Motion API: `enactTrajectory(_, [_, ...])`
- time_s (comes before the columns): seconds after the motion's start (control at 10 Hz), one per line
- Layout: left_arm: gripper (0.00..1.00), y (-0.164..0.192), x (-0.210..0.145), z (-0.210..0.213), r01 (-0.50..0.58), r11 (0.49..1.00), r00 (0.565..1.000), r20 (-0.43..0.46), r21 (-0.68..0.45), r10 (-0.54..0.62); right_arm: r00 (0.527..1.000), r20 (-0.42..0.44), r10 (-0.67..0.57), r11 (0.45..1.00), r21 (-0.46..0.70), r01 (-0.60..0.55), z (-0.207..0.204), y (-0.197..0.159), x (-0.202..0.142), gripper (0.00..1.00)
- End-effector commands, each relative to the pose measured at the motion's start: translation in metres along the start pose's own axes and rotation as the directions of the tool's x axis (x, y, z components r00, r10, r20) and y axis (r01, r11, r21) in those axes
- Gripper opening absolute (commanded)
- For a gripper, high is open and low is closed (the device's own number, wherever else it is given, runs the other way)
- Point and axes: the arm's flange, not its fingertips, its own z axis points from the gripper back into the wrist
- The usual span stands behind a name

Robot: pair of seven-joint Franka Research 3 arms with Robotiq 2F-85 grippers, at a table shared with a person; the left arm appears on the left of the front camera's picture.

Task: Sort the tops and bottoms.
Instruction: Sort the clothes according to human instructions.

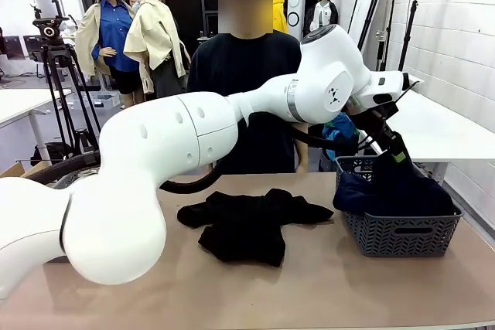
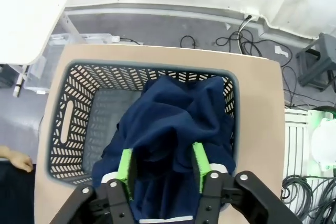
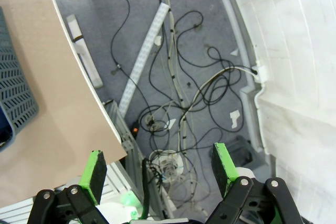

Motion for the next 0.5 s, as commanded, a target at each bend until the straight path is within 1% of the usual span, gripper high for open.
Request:
enactTrajectory(0.0, [1.0,0.007,0.025,0.008,0.01,0.999,1.0,-0.019,0.051,-0.009,1.0,0.0,0.002,1.0,-0.004,-0.002,0.0,0.0,0.002,1.0])
enactTrajectory(0.2, [1.0,0.001,0.03,0.027,0.044,0.997,0.999,0.015,0.067,-0.045,1.0,0.0,0.002,1.0,-0.004,-0.002,0.0,0.0,0.002,1.0])
enactTrajectory(0.3, [1.0,-0.005,0.028,0.043,0.058,0.998,0.998,0.024,0.036,-0.059,1.0,0.0,0.002,1.0,-0.004,-0.002,0.0,0.0,0.002,1.0])
enactTrajectory(0.4, [1.0,-0.011,0.02,0.071,0.083,0.996,0.996,0.024,0.04,-0.084,1.0,0.0,0.002,1.0,-0.004,-0.002,0.0,0.0,0.002,1.0])
